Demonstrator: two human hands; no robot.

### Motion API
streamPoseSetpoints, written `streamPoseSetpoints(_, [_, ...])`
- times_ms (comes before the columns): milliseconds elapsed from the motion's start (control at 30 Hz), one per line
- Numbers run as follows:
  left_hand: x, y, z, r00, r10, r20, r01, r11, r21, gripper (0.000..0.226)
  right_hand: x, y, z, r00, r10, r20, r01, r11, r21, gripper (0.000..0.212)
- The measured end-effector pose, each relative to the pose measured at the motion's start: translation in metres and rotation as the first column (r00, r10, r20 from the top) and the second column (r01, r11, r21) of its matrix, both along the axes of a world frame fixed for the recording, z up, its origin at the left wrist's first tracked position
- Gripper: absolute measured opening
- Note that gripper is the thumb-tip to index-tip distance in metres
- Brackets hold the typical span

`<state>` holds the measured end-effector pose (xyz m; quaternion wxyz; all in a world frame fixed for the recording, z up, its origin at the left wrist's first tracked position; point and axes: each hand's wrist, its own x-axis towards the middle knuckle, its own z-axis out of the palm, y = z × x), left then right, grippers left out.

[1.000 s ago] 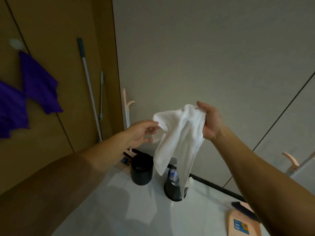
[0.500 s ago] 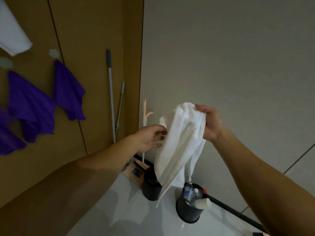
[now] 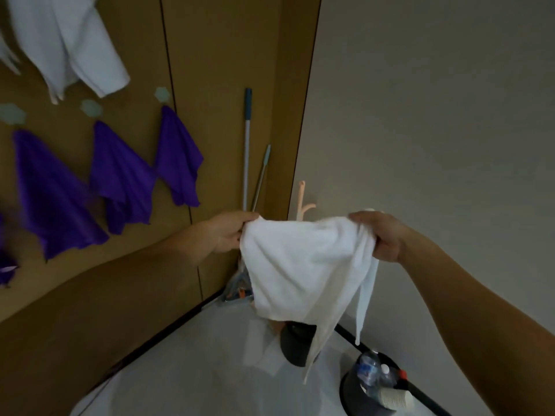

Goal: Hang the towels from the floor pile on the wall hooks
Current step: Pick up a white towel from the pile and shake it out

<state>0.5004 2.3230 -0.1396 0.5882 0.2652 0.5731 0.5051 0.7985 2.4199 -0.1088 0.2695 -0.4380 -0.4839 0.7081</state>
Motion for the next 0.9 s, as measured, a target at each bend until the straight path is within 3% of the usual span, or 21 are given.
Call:
streamPoseSetpoints(100, [-0.026,0.005,-0.001,0.954,0.276,-0.113,-0.268,0.96,0.083,0.016,0.007,0.028,-0.017,0.99,-0.044,0.136,0.047,0.999,-0.018,0.019])
streamPoseSetpoints(200, [-0.037,0.011,0.002,0.818,0.511,-0.263,-0.47,0.858,0.205,0.025,0.004,0.049,-0.026,0.979,-0.056,0.197,0.055,0.998,0.01,0.02])
streamPoseSetpoints(367, [-0.056,0.012,0.021,0.641,0.664,-0.386,-0.62,0.744,0.248,0.015,-0.012,0.077,-0.026,0.981,-0.029,0.192,0.022,0.999,0.039,0.017])
streamPoseSetpoints(467, [-0.062,0.003,0.026,0.604,0.746,-0.279,-0.72,0.661,0.21,0.014,-0.03,0.091,-0.009,0.994,0.036,0.105,-0.044,0.996,0.074,0.015])
streamPoseSetpoints(533, [-0.064,-0.005,0.03,0.547,0.812,-0.204,-0.782,0.583,0.222,0.009,-0.042,0.097,0.007,0.996,0.041,-0.079,-0.032,0.993,0.109,0.01])
streamPoseSetpoints(600, [-0.071,-0.015,0.037,0.495,0.833,-0.248,-0.795,0.549,0.259,0.026,-0.052,0.1,0.014,0.98,0.061,-0.191,-0.027,0.984,0.175,0.012])
streamPoseSetpoints(733, [-0.078,-0.029,0.042,0.416,0.826,-0.379,-0.804,0.529,0.271,0.011,-0.069,0.103,-0.007,0.988,0.029,0.154,-0.079,0.942,0.328,0.033])
streamPoseSetpoints(833, [-0.081,-0.038,0.037,0.347,0.834,-0.428,-0.81,0.497,0.311,0.011,-0.08,0.108,-0.012,0.953,-0.036,0.301,-0.113,0.879,0.464,0.027])
streamPoseSetpoints(900, [-0.084,-0.044,0.036,0.343,0.838,-0.425,-0.832,0.481,0.276,0.024,-0.086,0.106,-0.01,0.926,-0.02,0.376,-0.17,0.868,0.466,0.028])
